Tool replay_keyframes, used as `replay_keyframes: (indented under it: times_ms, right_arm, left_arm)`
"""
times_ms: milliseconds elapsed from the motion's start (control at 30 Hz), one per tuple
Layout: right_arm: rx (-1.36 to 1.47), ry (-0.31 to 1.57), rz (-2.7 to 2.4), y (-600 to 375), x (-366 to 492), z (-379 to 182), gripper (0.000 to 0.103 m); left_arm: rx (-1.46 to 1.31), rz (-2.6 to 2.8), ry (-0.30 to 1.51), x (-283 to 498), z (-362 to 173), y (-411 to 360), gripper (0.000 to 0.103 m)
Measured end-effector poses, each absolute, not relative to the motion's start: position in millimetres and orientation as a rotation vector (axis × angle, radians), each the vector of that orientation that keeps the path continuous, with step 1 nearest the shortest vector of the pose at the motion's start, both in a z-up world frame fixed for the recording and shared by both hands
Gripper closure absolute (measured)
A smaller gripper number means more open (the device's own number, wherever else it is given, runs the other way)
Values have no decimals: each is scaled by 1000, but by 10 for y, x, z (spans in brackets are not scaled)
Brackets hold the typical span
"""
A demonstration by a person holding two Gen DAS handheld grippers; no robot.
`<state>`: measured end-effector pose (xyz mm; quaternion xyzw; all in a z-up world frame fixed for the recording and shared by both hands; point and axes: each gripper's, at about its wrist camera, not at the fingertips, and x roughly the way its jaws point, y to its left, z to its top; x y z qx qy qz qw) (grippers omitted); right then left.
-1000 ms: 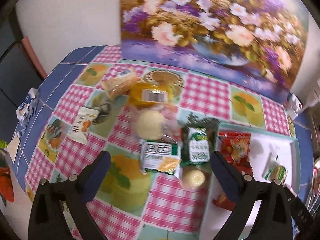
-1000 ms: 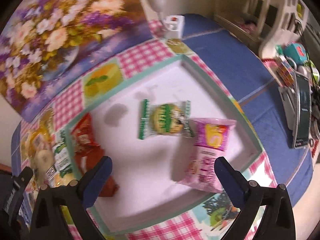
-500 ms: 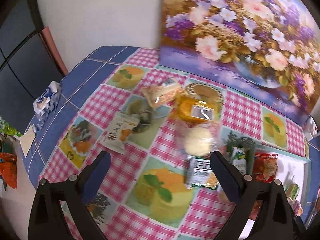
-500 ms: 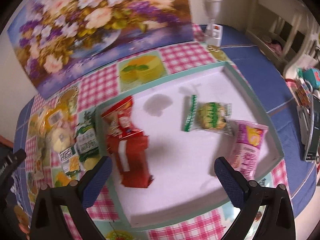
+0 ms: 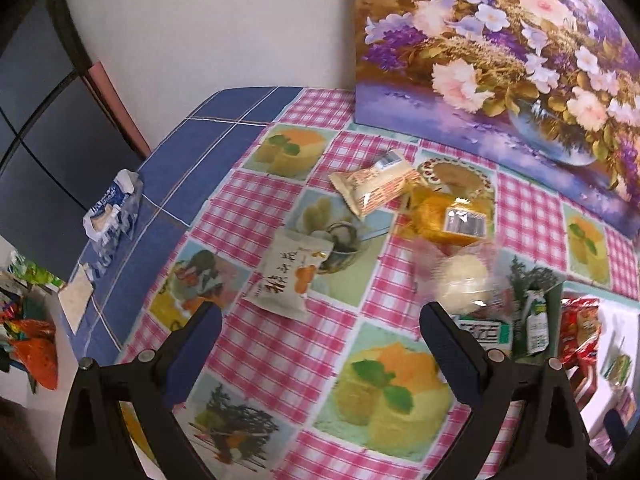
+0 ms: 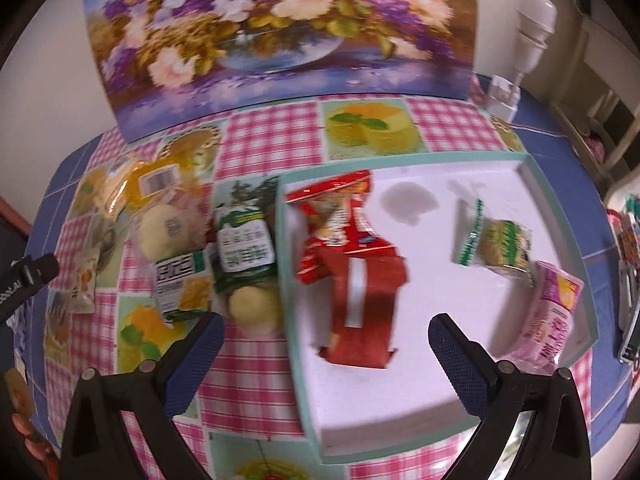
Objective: Organize snacks
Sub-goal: 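Move both open tools back to the snack pile, then grasp the white pack with orange print with the left tool while the right tool grasps the green-white biscuit pack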
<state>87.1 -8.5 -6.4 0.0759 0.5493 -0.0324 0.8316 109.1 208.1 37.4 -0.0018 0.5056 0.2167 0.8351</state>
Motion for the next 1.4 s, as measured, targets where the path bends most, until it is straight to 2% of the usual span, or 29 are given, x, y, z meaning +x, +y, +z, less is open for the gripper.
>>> replay_keyframes:
  times_ms: [433,1000,1300,1400]
  right_arm:
    - [162,1161,26,329,999,-81,0]
    - [243,1175,85,440,1346,-196,1]
    - [176,1186,177,750,1434,-219,7]
    - [149,1192,214,863,1443,-233,16]
  left_arm:
    - [-22,487,1114,1093,286,2460,4]
    - [-216,451,1167,1200,101,3095,4]
    - [-282,454,1192,1306,-94,3345,4]
    - [-268,425,1197,1395,-163,3321,4]
